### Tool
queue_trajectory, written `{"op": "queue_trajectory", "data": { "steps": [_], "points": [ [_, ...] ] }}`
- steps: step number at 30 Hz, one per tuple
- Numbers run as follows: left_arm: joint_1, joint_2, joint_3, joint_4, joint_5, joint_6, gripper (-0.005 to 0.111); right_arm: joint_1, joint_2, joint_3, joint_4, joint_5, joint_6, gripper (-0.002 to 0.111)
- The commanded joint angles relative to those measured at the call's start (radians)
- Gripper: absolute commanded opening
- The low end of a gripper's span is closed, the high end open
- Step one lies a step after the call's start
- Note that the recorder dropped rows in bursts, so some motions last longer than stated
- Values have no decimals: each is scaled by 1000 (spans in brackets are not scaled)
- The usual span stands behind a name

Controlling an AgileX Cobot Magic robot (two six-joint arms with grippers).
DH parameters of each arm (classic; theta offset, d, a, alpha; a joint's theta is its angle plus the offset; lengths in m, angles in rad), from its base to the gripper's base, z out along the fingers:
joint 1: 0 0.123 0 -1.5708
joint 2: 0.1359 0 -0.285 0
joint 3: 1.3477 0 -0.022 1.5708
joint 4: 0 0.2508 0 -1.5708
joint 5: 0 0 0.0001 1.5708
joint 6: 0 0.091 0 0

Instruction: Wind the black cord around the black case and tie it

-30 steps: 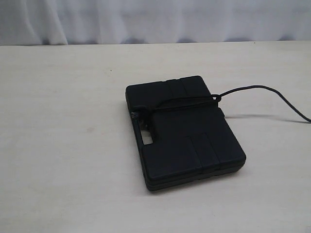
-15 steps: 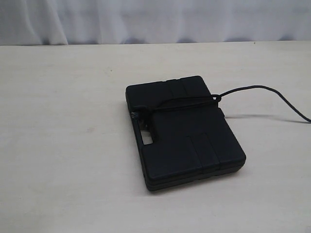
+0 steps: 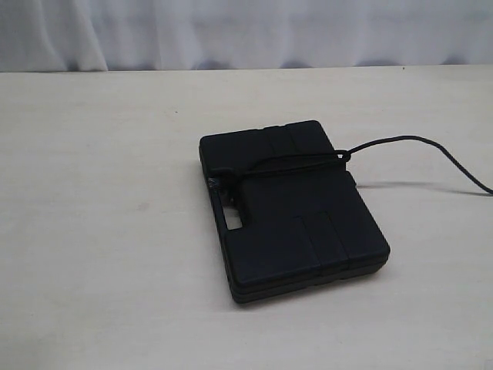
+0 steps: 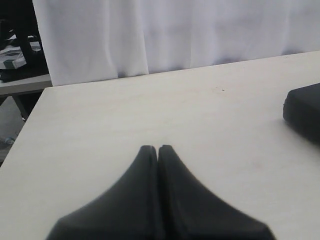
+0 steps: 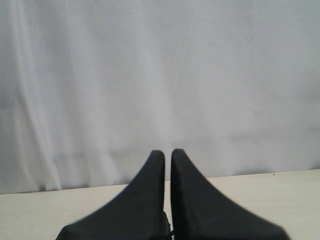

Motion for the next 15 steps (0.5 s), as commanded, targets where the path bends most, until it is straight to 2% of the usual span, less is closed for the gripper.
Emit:
{"op": "queue_trajectory", "data": {
  "steps": [1, 15],
  "points": [
    [2, -3, 3, -8, -3, -2, 0, 3, -6, 6, -4, 8, 3, 4],
    [2, -3, 3, -11, -3, -2, 0, 3, -6, 6, 7, 8, 3, 4]
  ]
}}
